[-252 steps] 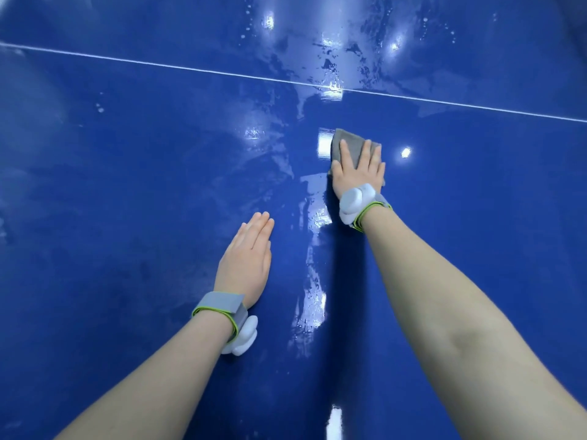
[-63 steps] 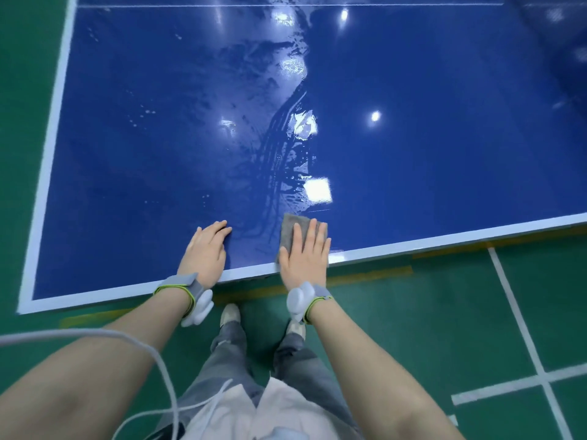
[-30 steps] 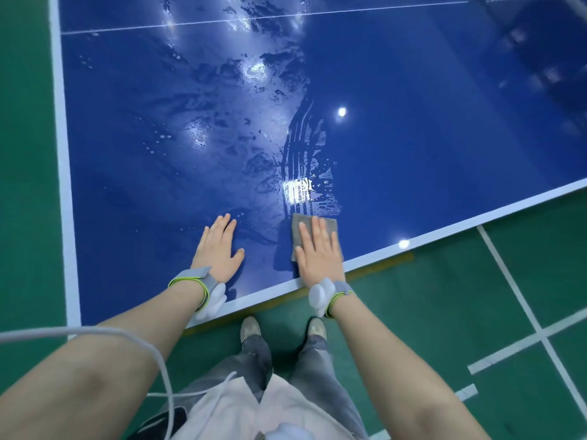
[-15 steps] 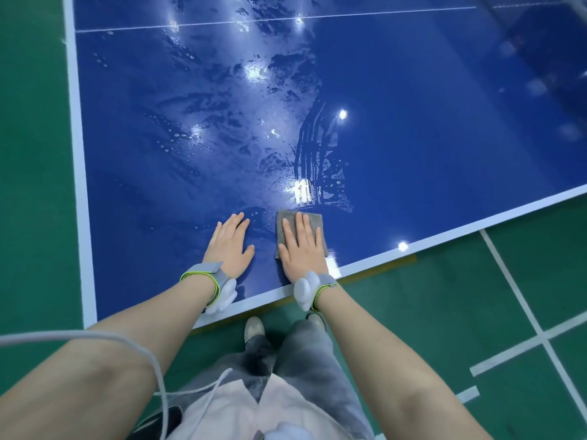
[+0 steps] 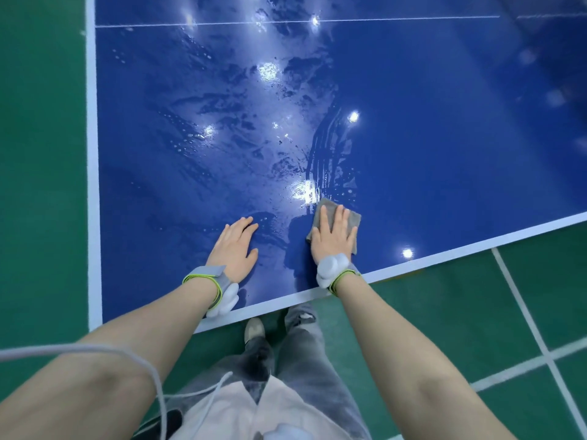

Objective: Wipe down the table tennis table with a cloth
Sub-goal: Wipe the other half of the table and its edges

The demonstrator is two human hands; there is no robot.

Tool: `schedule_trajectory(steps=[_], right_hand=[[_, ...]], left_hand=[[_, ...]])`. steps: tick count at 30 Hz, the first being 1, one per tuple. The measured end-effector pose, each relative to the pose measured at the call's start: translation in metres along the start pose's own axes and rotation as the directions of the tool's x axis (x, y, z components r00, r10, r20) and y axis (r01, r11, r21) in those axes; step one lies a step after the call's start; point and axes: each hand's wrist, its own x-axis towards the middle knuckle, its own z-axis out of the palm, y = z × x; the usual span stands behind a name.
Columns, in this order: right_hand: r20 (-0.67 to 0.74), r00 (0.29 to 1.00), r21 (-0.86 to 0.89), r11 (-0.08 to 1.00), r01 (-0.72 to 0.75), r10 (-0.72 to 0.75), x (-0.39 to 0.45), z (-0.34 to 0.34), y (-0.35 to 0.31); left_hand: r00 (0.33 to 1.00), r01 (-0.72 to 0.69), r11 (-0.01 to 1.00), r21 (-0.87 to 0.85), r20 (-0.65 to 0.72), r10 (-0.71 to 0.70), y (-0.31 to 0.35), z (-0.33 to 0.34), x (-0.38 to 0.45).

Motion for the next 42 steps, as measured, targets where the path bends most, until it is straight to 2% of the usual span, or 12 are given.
schedule_trajectory(steps=[3,7,9,12,16,21,27,29,33,37,39,42], right_hand=[[0.016,0.980,-0.013,0.980,0.200,-0.199,-0.012,0.007,-0.018],[0.055,0.910,-0.044,0.910,0.412,-0.410,-0.004,0.003,0.008],[0.016,0.938,-0.042,0.937,0.347,-0.346,0.007,-0.003,0.028],[-0.008,0.992,-0.019,0.992,0.123,-0.123,0.026,-0.013,0.043],[0.001,1.000,0.036,0.999,-0.002,0.002,0.036,-0.021,0.030],[0.029,0.975,0.001,0.975,0.220,-0.220,0.031,-0.017,0.002],[0.054,0.846,0.001,0.847,0.531,-0.530,0.037,-0.017,0.013],[0.033,0.867,-0.017,0.867,0.498,-0.497,0.047,-0.025,0.030],[0.011,0.973,0.009,0.973,0.231,-0.231,0.071,-0.042,0.056],[0.023,0.995,0.034,0.995,0.091,-0.092,0.087,-0.050,0.049],[0.043,0.990,0.045,0.991,0.129,-0.131,0.085,-0.049,0.033],[0.085,0.936,0.014,0.940,0.342,-0.342,0.075,-0.042,0.006]], left_hand=[[0.999,0.000,1.000,0.013,-0.039,0.001,-0.002,-0.003,0.006],[0.998,0.048,0.999,0.011,-0.039,-0.047,0.001,-0.006,0.015],[0.997,0.075,0.997,0.010,-0.032,-0.075,0.001,-0.007,0.019],[0.994,0.103,0.994,0.021,-0.028,-0.103,0.002,-0.008,0.024],[0.986,0.162,0.987,0.003,-0.030,-0.161,0.010,-0.006,0.030],[0.974,0.218,0.976,-0.010,-0.066,-0.218,0.018,-0.007,0.044],[0.960,0.263,0.963,-0.050,-0.085,-0.266,0.031,-0.008,0.063],[0.959,0.269,0.962,-0.049,-0.074,-0.272,0.034,-0.009,0.068],[0.954,0.284,0.956,-0.074,-0.078,-0.289,0.040,-0.011,0.079],[0.945,0.304,0.949,-0.089,-0.096,-0.312,0.045,-0.009,0.087],[0.941,0.310,0.945,-0.101,-0.106,-0.320,0.046,-0.008,0.089],[0.938,0.317,0.942,-0.109,-0.111,-0.329,0.048,-0.007,0.092]])
